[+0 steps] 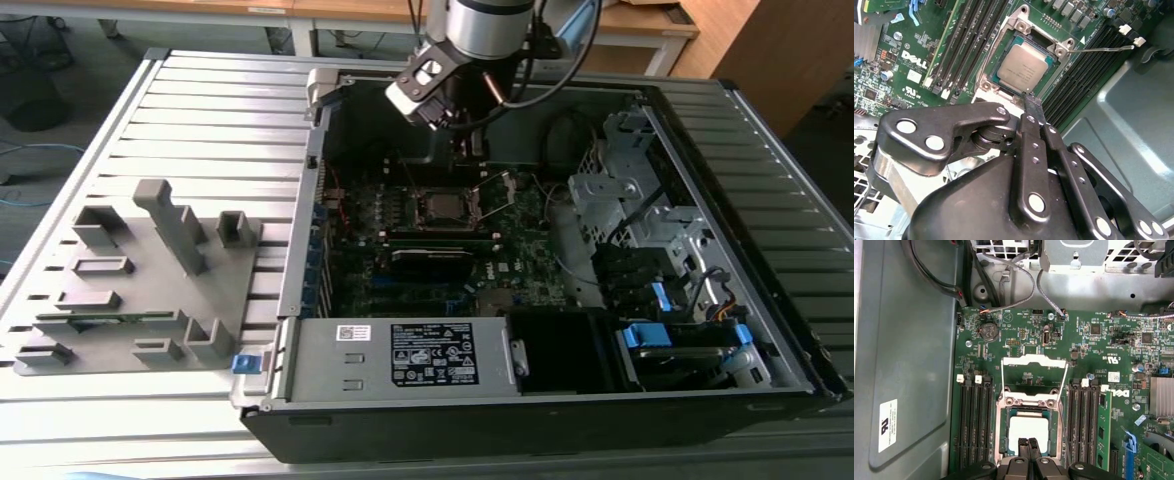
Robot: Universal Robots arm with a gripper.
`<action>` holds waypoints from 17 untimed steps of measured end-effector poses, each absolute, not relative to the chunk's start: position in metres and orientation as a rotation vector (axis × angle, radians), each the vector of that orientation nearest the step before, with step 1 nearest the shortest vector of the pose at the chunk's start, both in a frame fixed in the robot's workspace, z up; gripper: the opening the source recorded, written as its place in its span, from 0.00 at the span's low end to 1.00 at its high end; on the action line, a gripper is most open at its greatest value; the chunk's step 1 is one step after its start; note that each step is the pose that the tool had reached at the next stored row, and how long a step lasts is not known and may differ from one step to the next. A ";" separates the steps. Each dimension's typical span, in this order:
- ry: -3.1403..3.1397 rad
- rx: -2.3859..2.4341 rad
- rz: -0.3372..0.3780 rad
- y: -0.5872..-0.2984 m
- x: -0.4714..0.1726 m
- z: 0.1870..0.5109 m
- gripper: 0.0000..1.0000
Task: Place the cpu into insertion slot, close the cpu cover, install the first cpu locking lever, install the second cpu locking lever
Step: 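Close the cpu cover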
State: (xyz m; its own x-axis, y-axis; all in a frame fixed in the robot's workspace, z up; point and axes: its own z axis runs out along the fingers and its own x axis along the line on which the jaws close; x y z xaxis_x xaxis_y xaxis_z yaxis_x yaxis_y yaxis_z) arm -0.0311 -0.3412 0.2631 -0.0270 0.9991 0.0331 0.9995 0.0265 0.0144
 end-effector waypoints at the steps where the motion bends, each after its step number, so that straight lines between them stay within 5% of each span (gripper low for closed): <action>1: -2.241 -2.182 -0.052 -0.341 -0.030 0.263 0.10; 17: -2.241 -2.182 -0.052 -0.341 -0.027 0.263 0.10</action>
